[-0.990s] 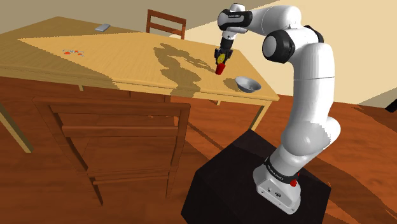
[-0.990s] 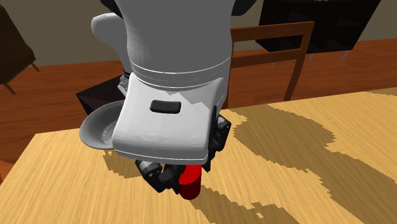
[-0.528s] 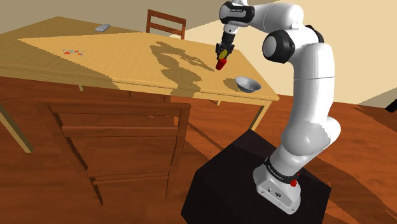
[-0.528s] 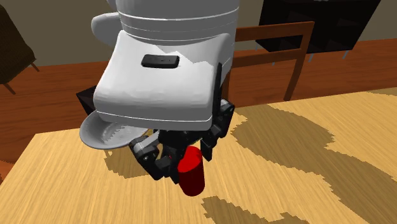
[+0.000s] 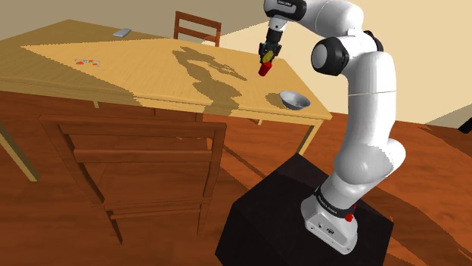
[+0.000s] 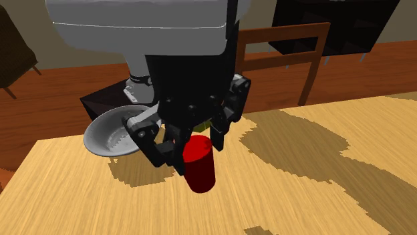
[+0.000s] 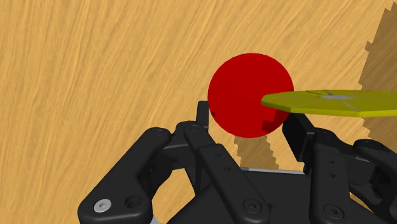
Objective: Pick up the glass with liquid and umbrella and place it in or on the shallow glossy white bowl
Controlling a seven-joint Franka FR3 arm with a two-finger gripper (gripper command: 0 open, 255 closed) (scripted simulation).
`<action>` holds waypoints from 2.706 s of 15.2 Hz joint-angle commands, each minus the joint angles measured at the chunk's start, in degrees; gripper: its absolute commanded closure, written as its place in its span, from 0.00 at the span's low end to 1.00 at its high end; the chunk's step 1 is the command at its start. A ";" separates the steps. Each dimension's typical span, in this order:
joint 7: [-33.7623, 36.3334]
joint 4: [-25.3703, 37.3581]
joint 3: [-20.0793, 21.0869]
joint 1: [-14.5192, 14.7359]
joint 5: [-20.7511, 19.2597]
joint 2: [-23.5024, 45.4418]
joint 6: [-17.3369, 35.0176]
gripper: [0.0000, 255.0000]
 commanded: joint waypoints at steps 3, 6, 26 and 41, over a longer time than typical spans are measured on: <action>0.20 6.14 0.12 -0.84 0.30 1.77 -4.35 1.00; 0.45 11.98 0.29 -1.67 0.63 3.77 -8.13 1.00; -7.31 -50.17 -4.97 -0.42 -9.84 -39.78 11.42 1.00; -7.64 -57.71 -5.18 -0.53 -9.51 -38.69 20.00 1.00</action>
